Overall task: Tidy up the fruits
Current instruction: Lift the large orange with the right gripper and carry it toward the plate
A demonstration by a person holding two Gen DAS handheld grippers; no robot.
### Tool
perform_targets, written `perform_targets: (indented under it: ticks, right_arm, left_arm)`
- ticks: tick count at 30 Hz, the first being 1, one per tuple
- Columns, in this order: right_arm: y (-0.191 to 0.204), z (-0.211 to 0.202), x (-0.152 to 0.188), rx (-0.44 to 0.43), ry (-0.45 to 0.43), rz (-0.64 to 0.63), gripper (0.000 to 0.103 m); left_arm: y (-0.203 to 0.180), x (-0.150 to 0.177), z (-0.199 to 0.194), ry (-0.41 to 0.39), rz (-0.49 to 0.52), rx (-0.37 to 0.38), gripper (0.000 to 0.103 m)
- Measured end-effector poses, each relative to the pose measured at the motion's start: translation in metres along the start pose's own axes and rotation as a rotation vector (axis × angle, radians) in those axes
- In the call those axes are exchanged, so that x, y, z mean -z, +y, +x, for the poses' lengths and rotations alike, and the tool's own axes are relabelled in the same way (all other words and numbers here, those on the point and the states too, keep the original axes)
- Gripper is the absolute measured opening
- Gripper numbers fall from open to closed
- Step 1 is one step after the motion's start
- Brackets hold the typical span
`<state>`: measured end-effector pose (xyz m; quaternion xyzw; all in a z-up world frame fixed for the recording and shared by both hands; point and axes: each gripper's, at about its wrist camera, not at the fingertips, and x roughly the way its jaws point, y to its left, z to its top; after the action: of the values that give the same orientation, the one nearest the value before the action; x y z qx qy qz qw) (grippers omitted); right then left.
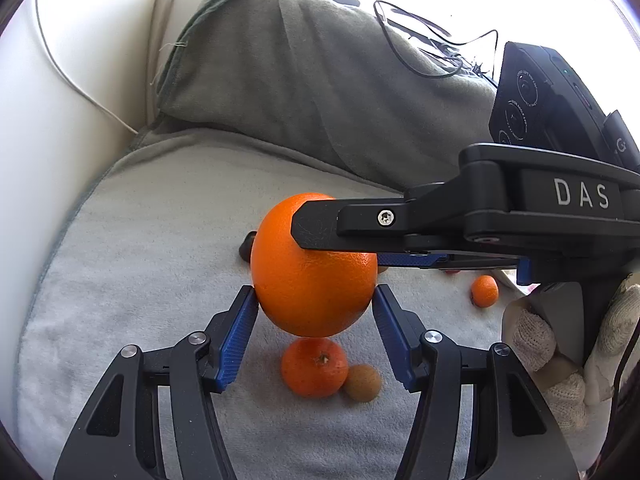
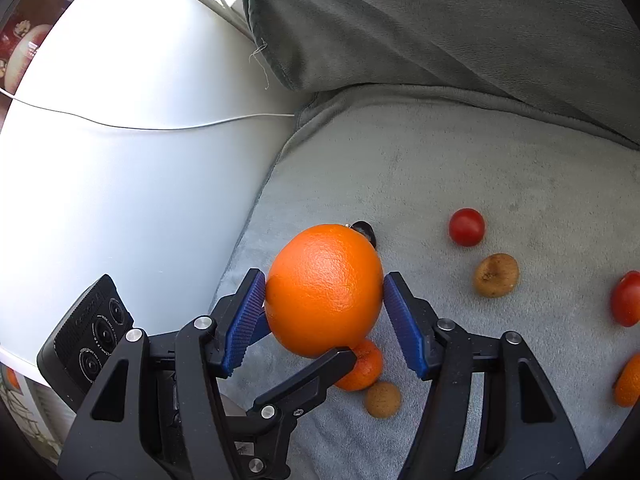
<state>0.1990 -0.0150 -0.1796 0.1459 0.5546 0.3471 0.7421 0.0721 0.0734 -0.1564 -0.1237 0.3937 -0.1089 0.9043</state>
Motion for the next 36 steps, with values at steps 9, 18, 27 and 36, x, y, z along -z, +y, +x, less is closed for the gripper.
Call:
perform_targets:
  ticks: [9, 18, 27, 36]
  right_arm:
    - [-0.011, -0.031, 0.01, 0.014, -0.049, 0.005, 0.064]
    - [-0.036, -0.071, 0.021, 0.039, -0.098, 0.033, 0.064]
    - [-0.069, -0.117, 0.037, 0.068, -0.144, 0.075, 0.064]
    - [-0.107, -0.155, 0.053, 0.091, -0.185, 0.129, 0.064]
  left_arm:
    - [-0.031, -0.003, 0.001, -0.006, 0.046, 0.03, 0.059]
    - [-0.068, -0.004, 0.008, 0.001, 0.101, 0.074, 0.059]
    - [-0.114, -0.006, 0.02, 0.019, 0.159, 0.128, 0.059]
    - [-0.158, -0.006, 0.038, 0.049, 0.218, 0.176, 0.059]
